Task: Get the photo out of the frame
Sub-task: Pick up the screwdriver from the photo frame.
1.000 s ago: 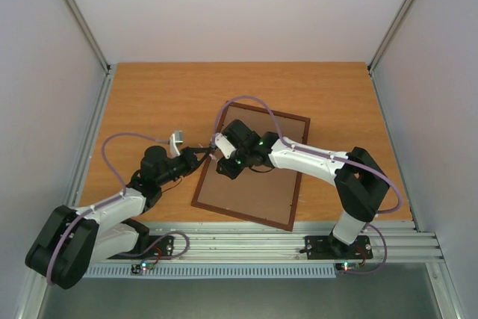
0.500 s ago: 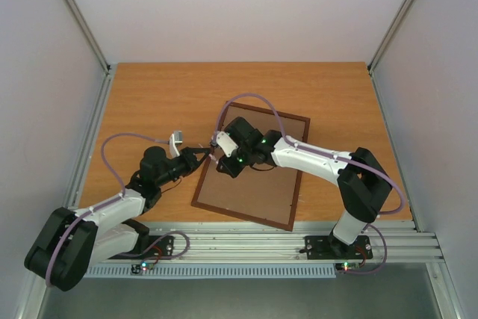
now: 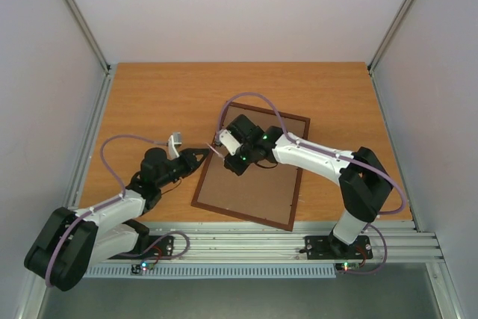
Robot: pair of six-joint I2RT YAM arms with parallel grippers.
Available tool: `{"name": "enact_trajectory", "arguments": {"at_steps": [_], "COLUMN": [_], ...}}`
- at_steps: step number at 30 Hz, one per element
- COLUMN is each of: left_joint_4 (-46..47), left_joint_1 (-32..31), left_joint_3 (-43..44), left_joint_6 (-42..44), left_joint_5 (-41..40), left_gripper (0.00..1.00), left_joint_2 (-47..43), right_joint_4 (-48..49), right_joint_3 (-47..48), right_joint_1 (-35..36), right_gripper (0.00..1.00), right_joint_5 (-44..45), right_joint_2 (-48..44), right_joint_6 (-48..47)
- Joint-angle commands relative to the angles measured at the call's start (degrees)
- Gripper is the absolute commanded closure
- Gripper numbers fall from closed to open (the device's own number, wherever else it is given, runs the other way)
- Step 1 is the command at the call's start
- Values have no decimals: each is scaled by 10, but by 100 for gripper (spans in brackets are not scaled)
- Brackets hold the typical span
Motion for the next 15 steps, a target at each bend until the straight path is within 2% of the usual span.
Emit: {"name": "enact_trajectory", "arguments": {"at_steps": [1,7,15], "left_joint_4": [-7,-42,-307], "left_joint_1": [1,12,39], "left_joint_3": [-13,-9,69], "left_joint_6": [4,5,110], "left_joint_5": [-36,-40,-105], "left_gripper": [83,66,47], "left_joint_2": [0,-7,-47], "right_joint_4": [-41,-76,-163], "right_joint_3": [26,41,85], "right_joint_1": [-5,-5,-10], "right_gripper": [99,99,99], "right_joint_5": [47,83,120], "right_joint_2": [-21,-1,65], "right_joint_6": [-42,-87,-161]}}
